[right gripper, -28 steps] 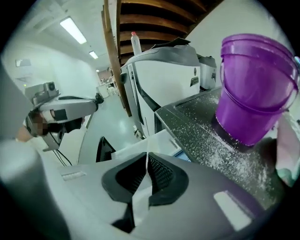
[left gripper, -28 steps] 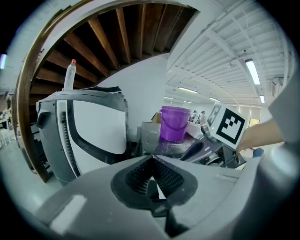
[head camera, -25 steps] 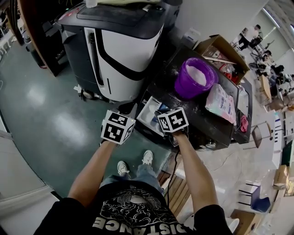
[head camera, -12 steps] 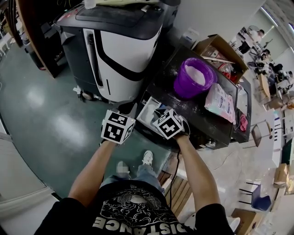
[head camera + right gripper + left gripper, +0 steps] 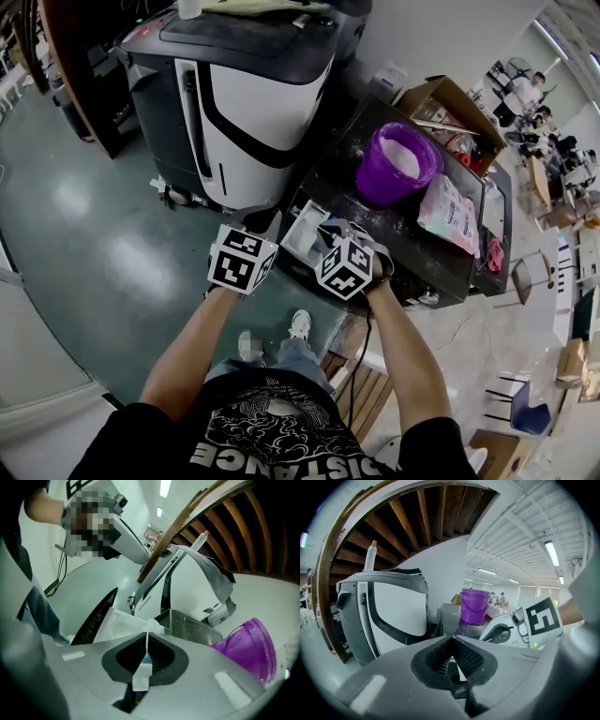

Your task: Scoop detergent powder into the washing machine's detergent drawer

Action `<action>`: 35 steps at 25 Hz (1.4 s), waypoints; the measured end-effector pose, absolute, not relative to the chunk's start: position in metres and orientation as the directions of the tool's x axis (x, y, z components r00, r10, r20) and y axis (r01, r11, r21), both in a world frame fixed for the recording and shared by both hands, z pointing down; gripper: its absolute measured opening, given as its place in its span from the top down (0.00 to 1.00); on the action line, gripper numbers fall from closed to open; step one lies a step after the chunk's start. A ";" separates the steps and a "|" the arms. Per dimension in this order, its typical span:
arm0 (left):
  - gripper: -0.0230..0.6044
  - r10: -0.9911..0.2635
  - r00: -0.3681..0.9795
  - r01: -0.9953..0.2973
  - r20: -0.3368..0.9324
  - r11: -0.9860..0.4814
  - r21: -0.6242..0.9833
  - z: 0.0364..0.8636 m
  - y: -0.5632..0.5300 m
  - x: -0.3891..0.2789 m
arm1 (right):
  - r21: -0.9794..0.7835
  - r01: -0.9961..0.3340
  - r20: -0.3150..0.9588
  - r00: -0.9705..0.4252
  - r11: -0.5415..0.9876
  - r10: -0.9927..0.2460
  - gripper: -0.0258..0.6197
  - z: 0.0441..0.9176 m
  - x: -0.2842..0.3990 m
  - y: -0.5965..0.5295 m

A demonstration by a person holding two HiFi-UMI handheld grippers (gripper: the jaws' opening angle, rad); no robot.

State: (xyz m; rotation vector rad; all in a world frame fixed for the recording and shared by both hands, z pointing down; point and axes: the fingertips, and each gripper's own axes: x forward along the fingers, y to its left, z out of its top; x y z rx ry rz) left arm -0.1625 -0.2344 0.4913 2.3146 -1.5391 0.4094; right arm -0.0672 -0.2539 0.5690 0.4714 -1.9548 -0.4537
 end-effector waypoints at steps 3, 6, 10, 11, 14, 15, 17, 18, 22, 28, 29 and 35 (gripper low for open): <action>0.96 -0.831 0.375 -0.925 0.411 -0.363 0.112 0.491 -0.234 -0.162 | 0.585 -0.043 0.739 -0.383 0.810 -0.554 0.91 0.569 -0.065 -0.252; 0.96 -0.831 0.377 -0.925 0.409 -0.364 0.113 0.490 -0.234 -0.162 | 0.607 -0.015 0.731 -0.383 0.795 -0.565 0.91 0.571 -0.064 -0.248; 0.96 -0.830 0.381 -0.923 0.406 -0.370 0.110 0.487 -0.235 -0.160 | 0.576 -0.075 0.732 -0.397 0.814 -0.554 0.91 0.566 -0.063 -0.248; 0.96 -0.830 0.383 -0.922 0.407 -0.372 0.109 0.487 -0.235 -0.159 | 0.562 -0.101 0.731 -0.403 0.821 -0.550 0.91 0.564 -0.063 -0.248; 0.96 -0.828 0.387 -0.920 0.406 -0.378 0.106 0.485 -0.236 -0.157 | 0.502 -0.214 0.719 -0.435 0.838 -0.542 0.91 0.554 -0.063 -0.249; 0.96 -0.827 0.389 -0.919 0.406 -0.380 0.105 0.484 -0.236 -0.157 | 0.474 -0.262 0.711 -0.449 0.841 -0.541 0.91 0.549 -0.063 -0.249; 0.96 -0.827 0.391 -0.917 0.404 -0.385 0.100 0.481 -0.237 -0.155 | 0.420 -0.353 0.692 -0.472 0.836 -0.546 0.91 0.538 -0.061 -0.250; 0.96 -0.827 0.393 -0.917 0.402 -0.388 0.097 0.479 -0.238 -0.154 | 0.399 -0.390 0.681 -0.480 0.830 -0.553 0.91 0.532 -0.059 -0.251; 0.96 -0.822 0.410 -0.907 0.395 -0.414 0.080 0.470 -0.244 -0.147 | 0.330 -0.517 0.638 -0.495 0.790 -0.590 0.91 0.512 -0.045 -0.254; 0.96 -0.815 0.438 -0.890 0.380 -0.453 0.053 0.451 -0.253 -0.134 | 0.211 -0.688 0.544 -0.508 0.695 -0.668 0.91 0.475 -0.020 -0.264; 0.96 -0.814 0.442 -0.887 0.376 -0.459 0.049 0.449 -0.255 -0.132 | 0.191 -0.708 0.526 -0.511 0.680 -0.680 0.91 0.467 -0.017 -0.266; 0.96 -0.808 0.465 -0.872 0.361 -0.489 0.028 0.435 -0.264 -0.121 | 0.103 -0.796 0.437 -0.502 0.596 -0.746 0.91 0.433 0.007 -0.273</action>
